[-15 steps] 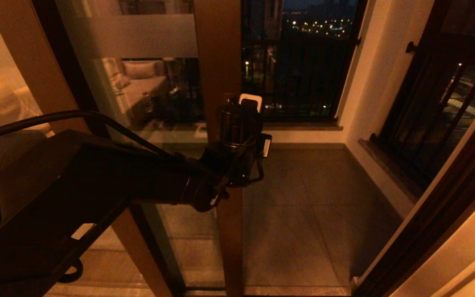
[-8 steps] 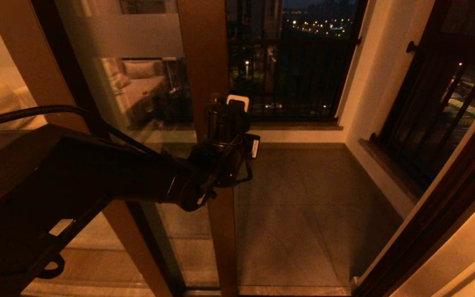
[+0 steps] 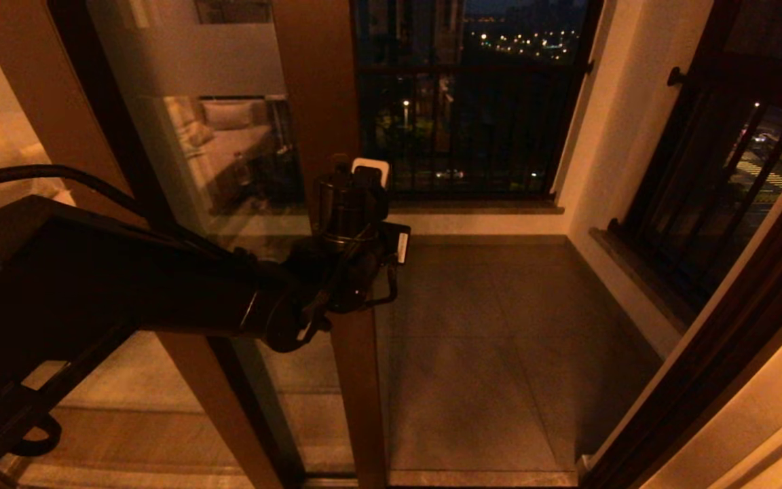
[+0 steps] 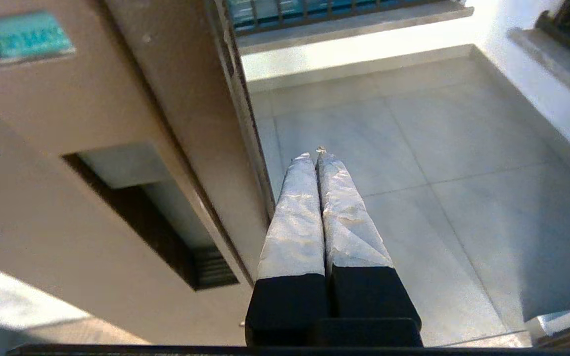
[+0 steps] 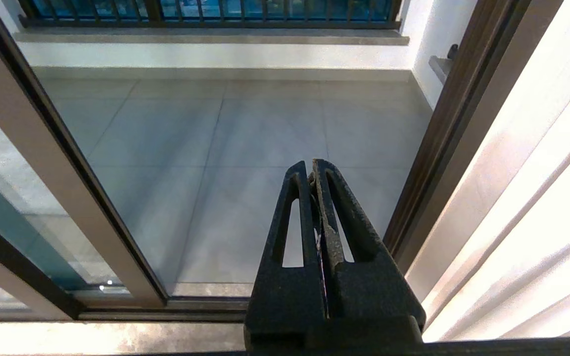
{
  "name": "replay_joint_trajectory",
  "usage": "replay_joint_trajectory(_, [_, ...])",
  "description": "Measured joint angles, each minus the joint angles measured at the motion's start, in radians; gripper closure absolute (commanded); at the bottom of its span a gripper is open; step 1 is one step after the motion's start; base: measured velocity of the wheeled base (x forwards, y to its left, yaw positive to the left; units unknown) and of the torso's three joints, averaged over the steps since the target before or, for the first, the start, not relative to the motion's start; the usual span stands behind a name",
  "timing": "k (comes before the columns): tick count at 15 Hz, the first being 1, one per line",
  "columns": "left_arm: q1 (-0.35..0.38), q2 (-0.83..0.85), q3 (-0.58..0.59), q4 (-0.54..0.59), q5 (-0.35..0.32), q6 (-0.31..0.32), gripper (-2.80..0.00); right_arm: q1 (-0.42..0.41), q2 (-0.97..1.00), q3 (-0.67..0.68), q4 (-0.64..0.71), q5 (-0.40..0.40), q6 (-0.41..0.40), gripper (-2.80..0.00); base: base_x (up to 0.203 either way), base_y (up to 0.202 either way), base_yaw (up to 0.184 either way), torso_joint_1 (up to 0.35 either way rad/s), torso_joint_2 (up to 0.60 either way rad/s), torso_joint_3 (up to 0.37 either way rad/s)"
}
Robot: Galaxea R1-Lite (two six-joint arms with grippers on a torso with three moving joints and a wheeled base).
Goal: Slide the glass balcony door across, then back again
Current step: Open the slid door
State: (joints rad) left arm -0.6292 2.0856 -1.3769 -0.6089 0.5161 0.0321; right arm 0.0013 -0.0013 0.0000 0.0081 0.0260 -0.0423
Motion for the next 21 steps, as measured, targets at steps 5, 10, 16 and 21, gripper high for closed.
replay_joint_trajectory(5, [0.011, -0.026, 0.033, 0.006, 0.014, -0.012, 0.0, 0.0, 0.0, 0.0, 0.0, 0.0, 0.0, 0.0, 0.0, 0.0, 0.0, 0.0, 0.0, 0.0])
replay_joint_trajectory(10, [0.032, -0.033, 0.04, 0.002, 0.009, -0.011, 0.0, 0.0, 0.0, 0.0, 0.001, 0.0, 0.0, 0.0, 0.0, 0.0, 0.0, 0.0, 0.0, 0.0])
replay_joint_trajectory(16, [0.065, -0.043, 0.153, -0.174, -0.007, 0.014, 0.0, 0.0, 0.0, 0.0, 0.001, 0.001, 0.0, 0.0, 0.0, 0.0, 0.0, 0.0, 0.0, 0.0])
replay_joint_trajectory(21, [0.086, -0.061, 0.178, -0.172, -0.004, 0.014, 0.0, 0.0, 0.0, 0.0, 0.0, 0.0, 0.0, 0.0, 0.0, 0.0, 0.0, 0.0, 0.0, 0.0])
